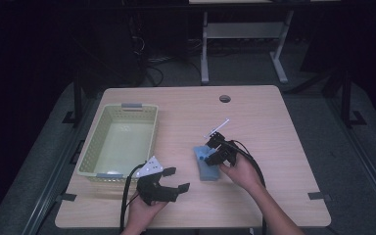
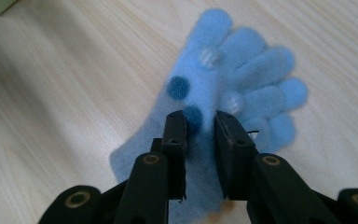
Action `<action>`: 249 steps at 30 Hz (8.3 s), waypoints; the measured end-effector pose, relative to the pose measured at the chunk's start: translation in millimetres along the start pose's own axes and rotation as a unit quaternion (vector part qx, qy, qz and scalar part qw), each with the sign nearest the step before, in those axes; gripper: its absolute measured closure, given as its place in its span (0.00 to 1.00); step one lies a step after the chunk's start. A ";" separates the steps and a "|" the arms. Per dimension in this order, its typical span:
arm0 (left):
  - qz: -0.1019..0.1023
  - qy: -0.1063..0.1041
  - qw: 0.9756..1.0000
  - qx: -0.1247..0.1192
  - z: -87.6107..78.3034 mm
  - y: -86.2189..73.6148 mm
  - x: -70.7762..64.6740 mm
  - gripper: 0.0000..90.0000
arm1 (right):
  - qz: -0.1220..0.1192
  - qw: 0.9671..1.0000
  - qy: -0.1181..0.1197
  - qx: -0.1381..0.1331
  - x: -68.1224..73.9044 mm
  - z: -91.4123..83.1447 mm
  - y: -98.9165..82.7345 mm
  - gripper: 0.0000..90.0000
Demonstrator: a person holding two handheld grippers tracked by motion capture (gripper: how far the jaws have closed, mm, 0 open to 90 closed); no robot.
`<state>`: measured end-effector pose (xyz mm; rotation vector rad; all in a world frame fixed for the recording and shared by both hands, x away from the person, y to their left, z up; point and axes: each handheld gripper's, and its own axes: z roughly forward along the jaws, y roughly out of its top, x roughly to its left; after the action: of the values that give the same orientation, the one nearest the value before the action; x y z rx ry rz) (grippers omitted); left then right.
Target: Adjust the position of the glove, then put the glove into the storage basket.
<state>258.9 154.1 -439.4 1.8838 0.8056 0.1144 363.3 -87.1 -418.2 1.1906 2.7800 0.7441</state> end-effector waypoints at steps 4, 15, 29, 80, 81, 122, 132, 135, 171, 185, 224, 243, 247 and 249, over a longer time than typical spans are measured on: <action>0.003 0.001 1.000 -0.001 -0.6 0.6 -0.8 0.21 | -0.004 1.000 -0.005 0.000 1.9 2.6 -0.5 0.82; 0.000 0.000 1.000 0.001 0.8 -0.2 0.2 0.21 | 0.005 1.000 -0.014 -0.008 -0.2 2.4 -3.2 0.70; 0.006 0.000 1.000 0.010 3.0 -0.9 -1.2 0.21 | 0.007 1.000 0.001 0.000 -0.9 18.0 -3.2 0.90; -0.268 -0.011 0.959 0.095 81.2 19.3 34.7 0.44 | 0.216 0.963 0.123 -0.101 -37.0 5.1 -67.8 0.52; -0.271 -0.015 0.957 0.100 82.8 18.5 35.1 0.46 | 0.217 0.963 0.125 -0.100 -36.5 5.6 -67.5 0.54; -0.313 -0.050 0.944 0.088 99.5 11.8 41.4 0.78 | 0.229 0.951 0.165 -0.123 -30.0 21.0 -68.3 0.83; -0.301 -0.057 0.948 0.088 98.4 13.2 42.9 0.79 | 0.222 0.952 0.166 -0.131 -29.7 20.1 -68.2 0.86; -0.300 -0.057 0.948 0.088 98.2 13.5 42.5 0.80 | 0.226 0.951 0.167 -0.132 -29.6 19.8 -68.9 0.87; -0.261 -0.071 0.961 0.058 68.1 57.8 38.3 0.80 | 0.199 0.950 0.171 -0.171 -21.6 -23.6 -41.9 0.87; -0.253 -0.072 0.964 0.050 49.4 70.1 43.5 0.80 | 0.185 0.952 0.172 -0.173 -13.2 -33.4 -24.2 0.87; -0.245 -0.067 0.967 0.013 -28.2 92.2 88.2 0.81 | 0.128 0.957 0.187 -0.179 26.6 -36.8 59.9 0.87; -0.252 -0.061 0.966 -0.001 -70.8 92.7 112.1 0.81 | 0.111 0.952 0.210 -0.191 49.9 -27.1 96.4 0.86; -0.252 -0.056 0.966 -0.002 -79.3 92.8 116.0 0.81 | 0.105 0.953 0.213 -0.190 57.8 -23.7 106.5 0.86; -0.253 -0.055 0.966 -0.003 -83.4 92.8 117.7 0.81 | 0.104 0.952 0.215 -0.190 60.5 -22.9 109.6 0.86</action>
<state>358.6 265.1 -354.8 1.6090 1.1777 -0.3031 389.8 10.1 -340.5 1.3845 2.6370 1.6515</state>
